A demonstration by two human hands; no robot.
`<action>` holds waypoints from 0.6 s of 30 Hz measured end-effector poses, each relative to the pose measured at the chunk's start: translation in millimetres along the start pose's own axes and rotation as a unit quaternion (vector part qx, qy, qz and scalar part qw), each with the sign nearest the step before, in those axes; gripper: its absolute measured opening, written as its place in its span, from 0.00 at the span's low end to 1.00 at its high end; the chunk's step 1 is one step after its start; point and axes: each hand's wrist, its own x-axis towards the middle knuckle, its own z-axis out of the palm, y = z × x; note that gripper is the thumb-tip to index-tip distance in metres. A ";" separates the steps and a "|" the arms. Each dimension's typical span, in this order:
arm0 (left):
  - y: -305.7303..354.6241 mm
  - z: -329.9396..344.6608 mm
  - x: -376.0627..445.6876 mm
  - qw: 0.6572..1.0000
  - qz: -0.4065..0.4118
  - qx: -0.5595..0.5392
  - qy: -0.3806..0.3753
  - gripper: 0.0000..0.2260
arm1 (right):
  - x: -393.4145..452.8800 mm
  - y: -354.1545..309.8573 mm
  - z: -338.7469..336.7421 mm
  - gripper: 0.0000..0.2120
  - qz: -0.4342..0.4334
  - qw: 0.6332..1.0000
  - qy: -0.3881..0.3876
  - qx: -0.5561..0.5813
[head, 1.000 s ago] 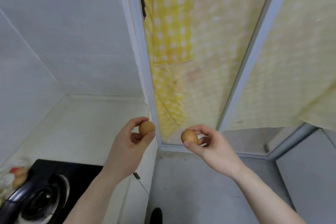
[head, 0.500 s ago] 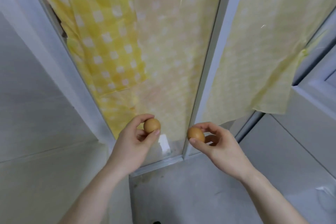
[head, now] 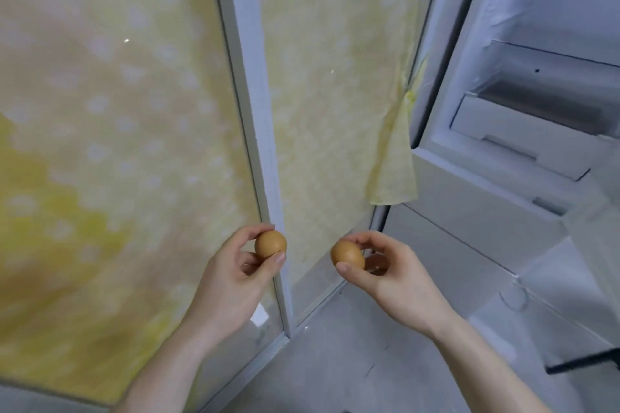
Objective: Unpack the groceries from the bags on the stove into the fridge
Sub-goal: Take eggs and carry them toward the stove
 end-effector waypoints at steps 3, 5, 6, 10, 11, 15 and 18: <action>14.9 24.7 39.2 0.999 0.028 -0.009 -0.031 0.14 | 24.9 6.3 -31.8 0.13 -0.002 1.000 0.029 0.007; 23.6 43.2 62.9 0.998 0.041 -0.017 -0.045 0.15 | 39.0 9.2 -53.1 0.13 0.000 0.999 0.041 0.011; 27.8 53.0 74.4 0.997 0.046 -0.024 -0.049 0.15 | 45.7 10.8 -63.4 0.13 -0.002 0.999 0.046 0.014; 45.9 94.3 117.6 0.994 0.061 -0.017 -0.090 0.14 | 66.6 17.3 -103.3 0.14 0.005 0.997 0.081 -0.001; 51.0 104.7 127.5 0.993 0.063 -0.019 -0.102 0.14 | 69.3 18.4 -113.1 0.14 0.006 0.996 0.093 0.000; 70.2 146.9 172.5 0.983 0.081 -0.031 -0.161 0.14 | 80.1 23.4 -150.6 0.14 0.018 0.988 0.153 0.007; 86.8 178.2 208.6 0.974 0.095 -0.033 -0.202 0.14 | 88.3 27.7 -177.3 0.13 0.035 0.978 0.204 -0.008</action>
